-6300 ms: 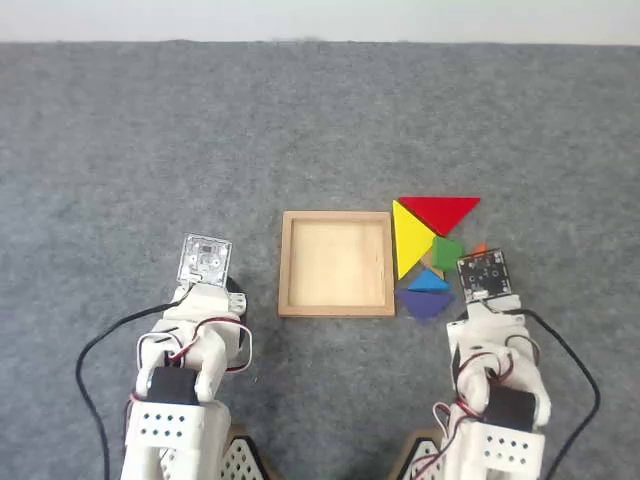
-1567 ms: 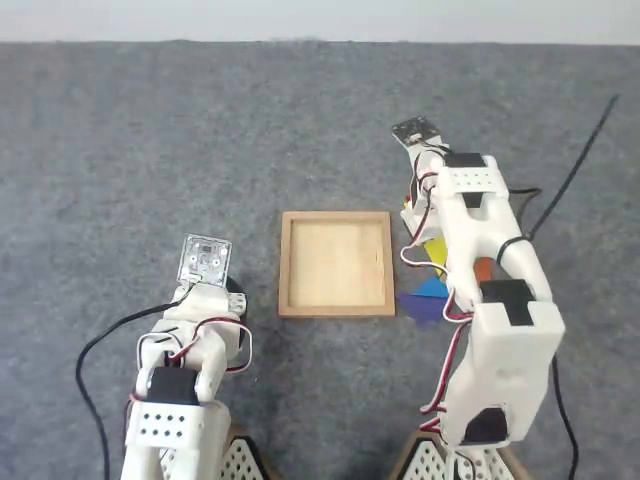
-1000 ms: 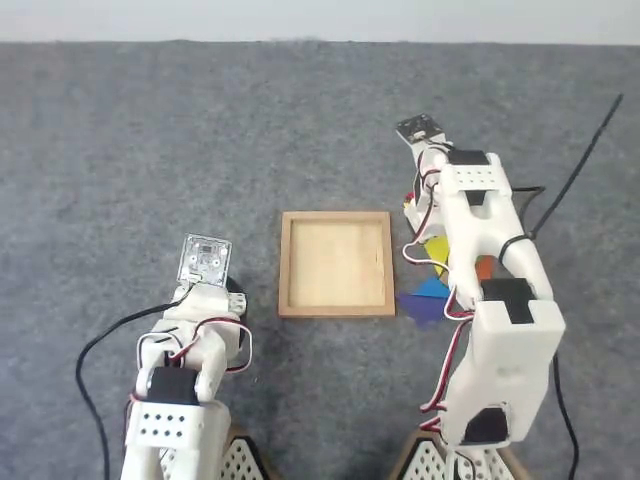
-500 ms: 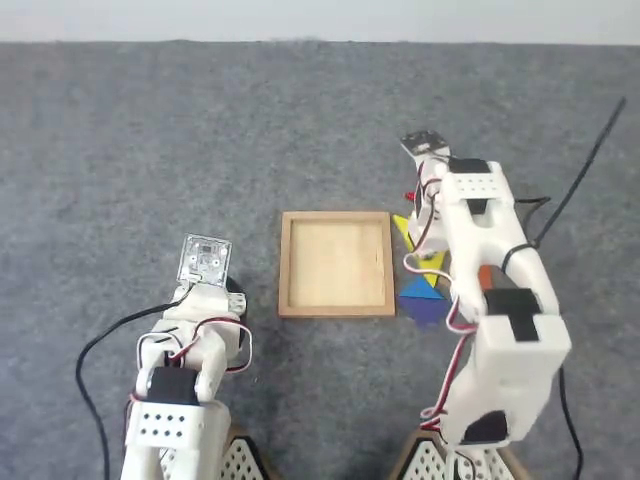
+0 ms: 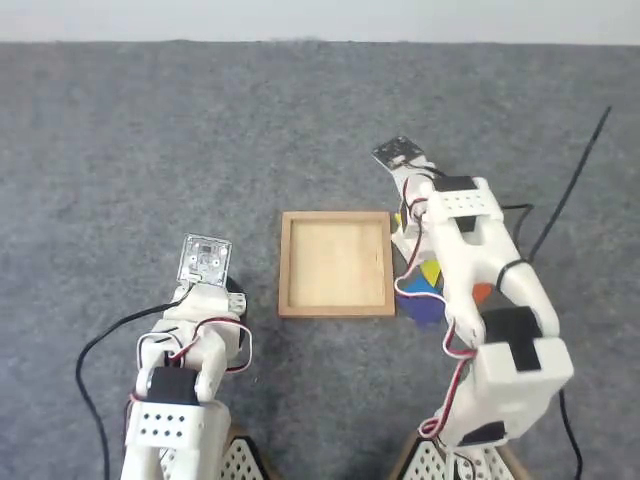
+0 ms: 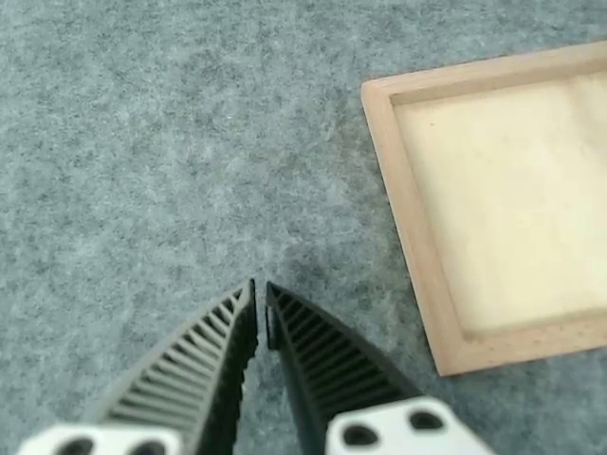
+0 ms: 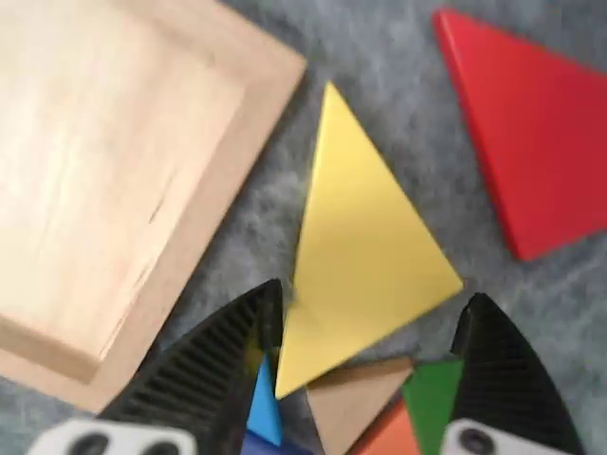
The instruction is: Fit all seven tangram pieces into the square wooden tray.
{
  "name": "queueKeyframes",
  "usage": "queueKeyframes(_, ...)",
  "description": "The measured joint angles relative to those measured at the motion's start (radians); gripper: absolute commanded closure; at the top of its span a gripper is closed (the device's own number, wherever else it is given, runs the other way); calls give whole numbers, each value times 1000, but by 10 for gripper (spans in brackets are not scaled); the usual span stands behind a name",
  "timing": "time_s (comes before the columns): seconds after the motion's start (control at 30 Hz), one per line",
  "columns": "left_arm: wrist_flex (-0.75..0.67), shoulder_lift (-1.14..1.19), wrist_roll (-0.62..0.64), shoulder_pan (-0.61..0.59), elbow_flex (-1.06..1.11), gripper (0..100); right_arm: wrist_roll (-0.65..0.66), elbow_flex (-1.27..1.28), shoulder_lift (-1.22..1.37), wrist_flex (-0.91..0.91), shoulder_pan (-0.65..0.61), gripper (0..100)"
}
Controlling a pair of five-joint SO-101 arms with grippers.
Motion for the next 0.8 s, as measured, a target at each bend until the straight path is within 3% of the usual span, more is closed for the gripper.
queueKeyframes(0.6, 0, 0, 0, 2, 0, 985, 29, -152, 172, 0, 25, 705)
queueKeyframes(0.8, 0, 0, 0, 2, 0, 985, 31, -161, 180, 9, 26, 775)
